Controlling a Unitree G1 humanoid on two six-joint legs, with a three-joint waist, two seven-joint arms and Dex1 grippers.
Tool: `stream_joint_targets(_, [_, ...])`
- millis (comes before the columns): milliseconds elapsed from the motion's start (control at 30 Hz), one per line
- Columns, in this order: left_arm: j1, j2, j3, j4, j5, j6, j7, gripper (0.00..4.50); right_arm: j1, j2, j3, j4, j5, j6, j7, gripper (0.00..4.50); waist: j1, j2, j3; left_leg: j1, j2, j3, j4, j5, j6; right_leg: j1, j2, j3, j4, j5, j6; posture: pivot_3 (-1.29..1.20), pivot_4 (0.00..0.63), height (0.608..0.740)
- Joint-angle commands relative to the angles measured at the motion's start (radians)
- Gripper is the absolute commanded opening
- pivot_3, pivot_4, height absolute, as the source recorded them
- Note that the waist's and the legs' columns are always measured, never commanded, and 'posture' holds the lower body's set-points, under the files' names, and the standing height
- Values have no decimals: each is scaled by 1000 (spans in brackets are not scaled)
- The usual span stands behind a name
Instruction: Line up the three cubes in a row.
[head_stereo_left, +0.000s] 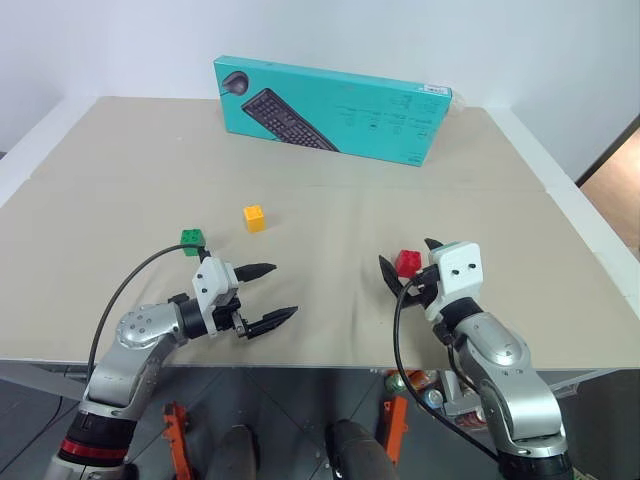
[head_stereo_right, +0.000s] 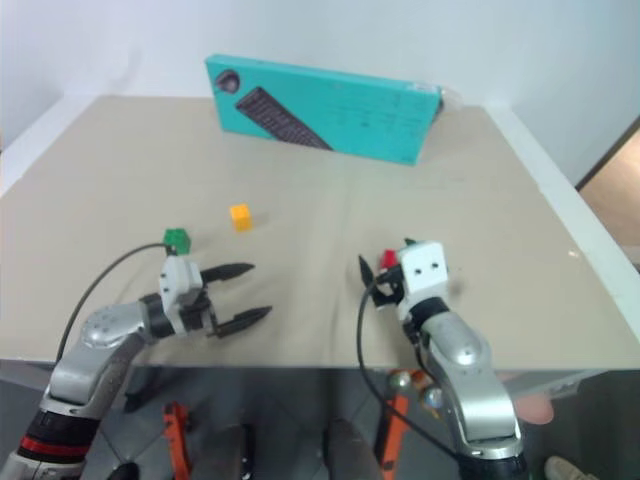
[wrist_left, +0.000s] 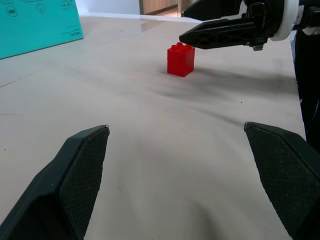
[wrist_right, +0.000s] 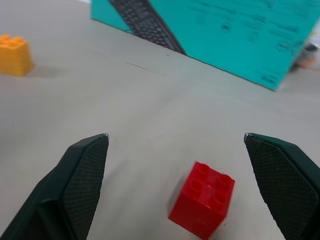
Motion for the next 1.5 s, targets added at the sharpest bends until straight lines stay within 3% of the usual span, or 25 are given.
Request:
stream_joint_targets(33, [-13, 5, -1, -15, -1, -16, -7, 4469, -25, 32, -66, 10, 40, 15, -24, 4500, 0, 0, 0, 0, 0, 0, 0, 0, 0, 0, 0, 0, 0, 0, 0, 0, 150, 740])
stream_joint_targets(900, [-11, 11, -25, -77, -1, 17, -14, 4469, -121, 128, -150, 224, 135, 15, -38, 4500, -1, 0, 0, 0, 0, 0, 0, 0, 0, 0, 0, 0, 0, 0, 0, 0, 150, 740])
stream_joint_targets(1033, [-11, 13, -27, -76, 3, 15, -8, 4500, -133, 124, -148, 247, 129, 3, -36, 3370, -1, 0, 0, 0, 0, 0, -1, 0, 0, 0, 0, 0, 0, 0, 0, 0, 150, 740])
stream_joint_targets(1233, [-8, 17, -23, -73, 6, 13, -4, 4500, -111, 125, -136, 232, 134, 12, -31, 1276, -1, 0, 0, 0, 0, 0, -1, 0, 0, 0, 0, 0, 0, 0, 0, 0, 150, 740])
stream_joint_targets(1500, [-10, 19, -25, -71, 7, 15, 0, 4500, -102, 89, -96, 209, 115, 15, 4, 1266, -2, 0, 0, 0, 0, 0, -1, 0, 0, 0, 0, 0, 0, 0, 0, 0, 150, 740])
